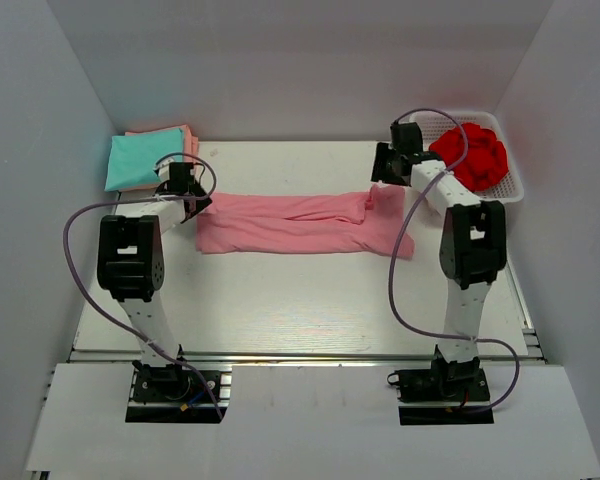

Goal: Fold and stack the t-shirts
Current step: Fold the other side of the tshirt into a rectangle

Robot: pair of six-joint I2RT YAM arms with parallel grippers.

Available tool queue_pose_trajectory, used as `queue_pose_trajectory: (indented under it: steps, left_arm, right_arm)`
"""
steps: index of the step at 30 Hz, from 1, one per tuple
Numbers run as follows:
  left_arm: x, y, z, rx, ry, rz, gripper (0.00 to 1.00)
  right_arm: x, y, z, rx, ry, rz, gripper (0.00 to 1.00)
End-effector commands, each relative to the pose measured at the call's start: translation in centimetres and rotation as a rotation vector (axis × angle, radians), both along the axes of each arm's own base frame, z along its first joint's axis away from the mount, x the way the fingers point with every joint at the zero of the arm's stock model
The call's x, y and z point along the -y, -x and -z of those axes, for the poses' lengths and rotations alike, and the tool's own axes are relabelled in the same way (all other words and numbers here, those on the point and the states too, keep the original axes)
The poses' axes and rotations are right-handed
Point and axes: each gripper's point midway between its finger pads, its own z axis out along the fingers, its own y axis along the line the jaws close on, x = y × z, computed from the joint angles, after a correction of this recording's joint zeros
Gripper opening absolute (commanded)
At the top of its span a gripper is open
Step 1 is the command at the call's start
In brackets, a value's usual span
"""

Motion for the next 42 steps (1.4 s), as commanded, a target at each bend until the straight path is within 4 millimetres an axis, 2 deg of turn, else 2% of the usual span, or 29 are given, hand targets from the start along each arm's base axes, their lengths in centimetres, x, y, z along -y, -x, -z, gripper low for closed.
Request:
queue_pose_trajectory:
  steps: [1,2,4,6,7,8,9,10,11,12,13,15,17,18,20,23,24,25,26,27,28,31,33,35,37,38,40,41,42]
  left_arm:
    - [-0.4,-1.8,-2.4,0.023,-0.017,-0.007,0.75]
    - [-0.4,-2.2,-3.1,0.036,-0.017,-0.007,0.86]
    - [-0.3,-2.3,-3.3,0.030,-0.019,0.008,1.00]
    - [0.4,-2.5,-4.4,0.059,0.003,0.049,1.00]
    - [0.7,-2.6,-5.5,0.081,0.012,0.059,1.00]
    - [1.1,-2.8,-6.2,0.098,0.013,0.102,1.00]
    - [2.0,-2.7,-6.2,0.097,0.015,0.131,1.00]
    - [2.3,-2.5,-6.5,0.102,0.020,0.151,1.00]
    - [4.1,-2.8,-7.5,0.136,0.051,0.236,1.00]
    - [4.9,-2.5,-7.1,0.133,0.082,0.272,1.00]
    - [6.6,-2.4,-7.4,0.165,0.131,0.362,1.00]
    - [8.1,-2.2,-7.2,0.189,0.184,0.431,1.00]
    - [10.5,-1.4,-7.0,0.200,0.242,0.521,1.00]
    - [10.6,-1.1,-5.8,0.174,0.254,0.526,1.00]
    - [11.3,-0.6,-3.9,0.123,0.272,0.538,1.00]
    - [11.1,0.2,-1.6,0.050,0.279,0.520,1.00]
    - [10.8,0.6,-0.5,0.019,0.275,0.506,1.00]
    - [10.4,1.2,0.3,-0.009,0.265,0.487,1.00]
    - [10.3,1.4,0.5,-0.020,0.260,0.479,1.00]
    - [10.1,1.8,1.4,-0.043,0.257,0.470,1.00]
    - [9.1,2.6,2.3,-0.082,0.247,0.438,1.00]
    - [8.5,3.8,2.8,-0.112,0.228,0.413,1.00]
    - [8.2,4.4,3.0,-0.119,0.215,0.400,1.00]
    - [7.9,5.5,3.5,-0.150,0.206,0.398,1.00]
    - [7.9,6.5,3.8,-0.174,0.210,0.395,1.00]
    - [7.8,7.0,3.9,-0.184,0.211,0.394,1.00]
    - [8.1,8.5,3.7,-0.191,0.211,0.403,1.00]
    - [8.4,8.9,3.5,-0.179,0.220,0.425,1.00]
    - [8.9,10.4,4.1,-0.195,0.251,0.446,1.00]
  right_arm:
    - [0.9,-2.9,-0.8,0.019,0.116,-0.114,0.61]
    - [1.2,-3.6,-1.2,0.028,0.150,-0.129,0.64]
    - [2.0,-3.7,-1.7,0.014,0.189,-0.104,0.71]
    - [1.7,-3.1,-2.9,0.025,0.181,-0.121,0.72]
    - [1.7,-1.9,-1.5,-0.014,0.173,-0.128,0.73]
    - [1.5,-1.1,-3.7,0.025,0.159,-0.133,0.75]
    - [0.7,-0.7,-4.0,0.035,0.118,-0.154,0.77]
    - [0.3,1.5,-2.6,-0.003,0.078,-0.167,0.82]
    - [-0.2,2.1,-4.0,0.037,0.038,-0.183,0.82]
    - [-0.8,4.4,-1.2,-0.031,-0.009,-0.204,0.83]
    - [-0.8,5.1,-2.3,-0.007,-0.033,-0.203,0.88]
    - [-0.8,6.9,-2.7,0.003,-0.058,-0.206,0.88]
    - [-1.1,9.2,-0.5,-0.060,-0.098,-0.211,0.88]
    - [-1.0,9.7,-0.4,-0.067,-0.114,-0.199,0.90]
    - [-1.2,11.2,1.1,-0.102,-0.133,-0.207,0.90]
    - [-1.0,11.8,3.3,-0.166,-0.159,-0.180,0.90]
    - [-0.6,11.8,3.9,-0.177,-0.148,-0.160,0.90]
    - [0.2,11.8,5.6,-0.220,-0.144,-0.119,0.90]
    - [1.7,11.3,6.2,-0.220,-0.101,-0.059,0.90]
    - [2.2,11.2,6.8,-0.229,-0.086,-0.038,0.90]
    - [3.4,11.1,8.2,-0.259,-0.078,-0.001,0.90]
    - [5.2,11.3,10.2,-0.299,-0.067,0.063,0.90]
    - [5.4,11.5,11.2,-0.323,-0.073,0.070,0.90]
    - [5.6,11.5,10.9,-0.321,-0.085,0.069,0.90]
    - [5.1,11.1,9.3,-0.269,-0.084,0.020,0.90]
    - [4.4,10.6,6.8,-0.203,-0.097,-0.011,0.90]
    - [3.3,10.1,4.9,-0.142,-0.128,-0.079,0.90]
    - [2.5,10.0,3.0,-0.093,-0.133,-0.116,0.90]
    - [1.9,9.8,1.4,-0.051,-0.134,-0.155,0.90]
